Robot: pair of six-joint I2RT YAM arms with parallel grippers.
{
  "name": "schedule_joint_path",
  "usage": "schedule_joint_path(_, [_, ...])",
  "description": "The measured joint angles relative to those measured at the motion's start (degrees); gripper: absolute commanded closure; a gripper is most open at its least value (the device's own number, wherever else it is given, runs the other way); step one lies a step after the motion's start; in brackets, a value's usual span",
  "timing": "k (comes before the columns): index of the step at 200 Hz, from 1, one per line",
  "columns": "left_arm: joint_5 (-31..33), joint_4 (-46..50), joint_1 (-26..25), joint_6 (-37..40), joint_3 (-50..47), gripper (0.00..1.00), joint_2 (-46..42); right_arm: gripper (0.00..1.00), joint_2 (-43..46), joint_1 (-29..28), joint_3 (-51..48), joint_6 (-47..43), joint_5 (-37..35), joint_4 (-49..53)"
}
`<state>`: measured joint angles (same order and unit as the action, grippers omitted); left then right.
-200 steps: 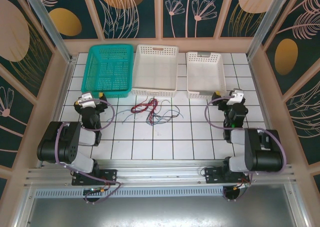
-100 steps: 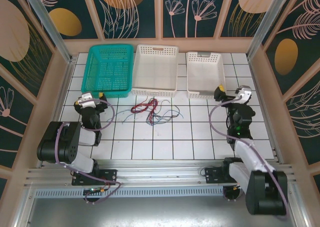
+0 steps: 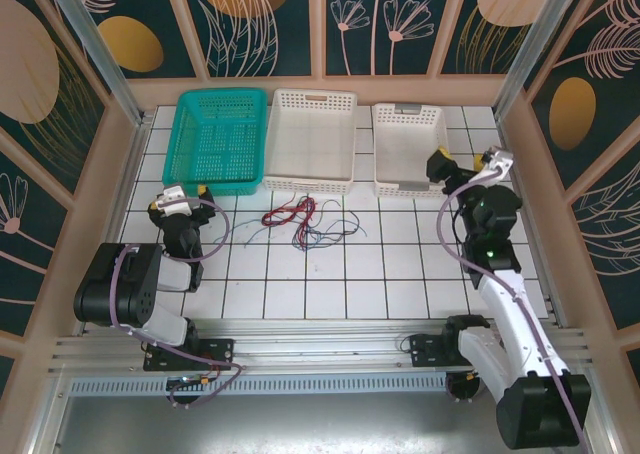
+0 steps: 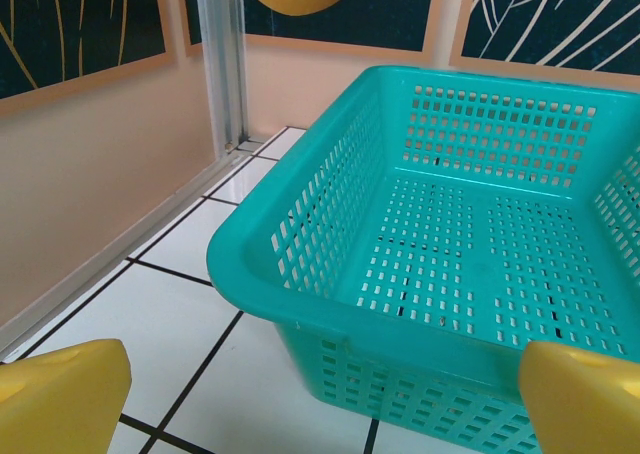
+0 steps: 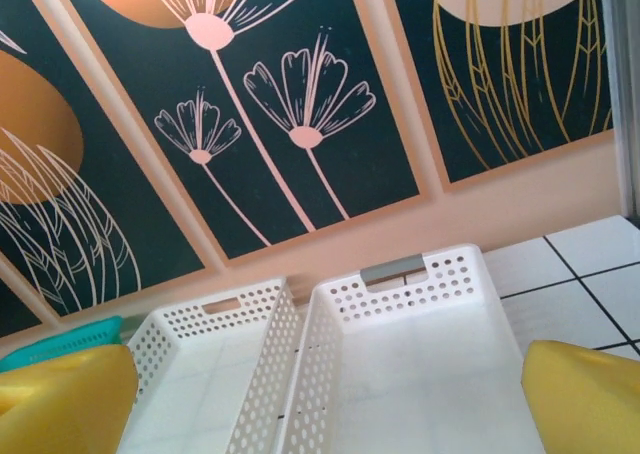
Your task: Untangle the cables
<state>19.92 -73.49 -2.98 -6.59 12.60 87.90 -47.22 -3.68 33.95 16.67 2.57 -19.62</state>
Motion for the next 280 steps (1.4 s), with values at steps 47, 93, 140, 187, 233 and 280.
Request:
schedule_joint_path(47, [0.0, 1.4, 0.0, 0.1, -1.5, 0.01, -4.6, 0.01, -0.3, 3.7, 1.8, 5.8, 3.1, 3.8])
schedule_joint_path(93, [-1.3, 11.5, 0.0, -0.9, 0.7, 0.01, -16.6, 0.01, 5.2, 6.1, -4.4, 13.9, 3.3, 4.7])
schedule_joint_path(140, [-5.5, 26.2, 0.0, -8.9, 2.9, 0.01, -29.8, 0.01, 4.8, 5.9, -6.4, 15.5, 4.2, 4.5])
schedule_joint_path(187, [-9.2, 46.1, 0.0, -20.3, 10.6, 0.01, -40.0, 0.01, -1.9, 1.3, -4.2, 14.1, 5.1, 8.0])
schedule_joint_path(233, [-11.5, 62.3, 0.0, -29.9, 16.5, 0.01, -47.1, 0.01, -5.7, -9.1, -1.2, 10.8, 4.8, 12.4])
schedule_joint_path(280, [-22.1, 69.1, 0.0, -34.9, 18.2, 0.01, -44.4, 0.01, -6.4, -20.4, -1.2, 8.5, 4.3, 14.8])
